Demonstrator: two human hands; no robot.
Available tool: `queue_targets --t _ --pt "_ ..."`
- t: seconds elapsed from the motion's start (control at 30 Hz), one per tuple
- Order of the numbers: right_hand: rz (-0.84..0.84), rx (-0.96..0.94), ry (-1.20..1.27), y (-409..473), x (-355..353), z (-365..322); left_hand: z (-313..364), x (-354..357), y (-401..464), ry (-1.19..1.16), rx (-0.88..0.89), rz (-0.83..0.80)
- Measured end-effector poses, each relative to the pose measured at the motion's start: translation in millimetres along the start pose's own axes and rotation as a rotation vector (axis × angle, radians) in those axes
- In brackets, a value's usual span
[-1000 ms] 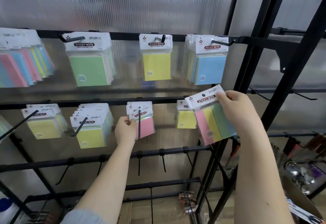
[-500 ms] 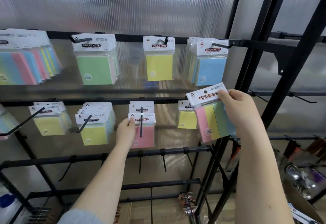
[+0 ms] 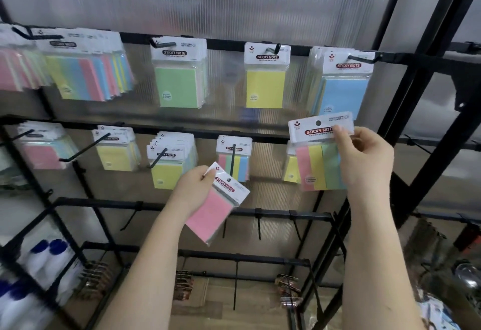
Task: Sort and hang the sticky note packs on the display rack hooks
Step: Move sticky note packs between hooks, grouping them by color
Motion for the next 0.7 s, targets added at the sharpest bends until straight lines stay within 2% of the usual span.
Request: queue_targets --t 0.33,0.7 --pt "-0.093 -0.048 0.130 -20.5 27.2 -27.2 10.4 -93.4 -28.7 -0.103 -0.041 0.372" --pt "-0.096 -0.059 0.187 -77.6 111.7 -88.3 -39.2 -215.9 -20.9 -0.155 0.011 0.550"
Point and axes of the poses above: each hand's wrist, its own y-axis towards the middle knuckle, its own x-axis out of the palm, z = x × y, the point moved 7 cm from there along y, towards the middle knuckle, and after that the axes turned 5 degrees about -y, right-handed, at the moved point
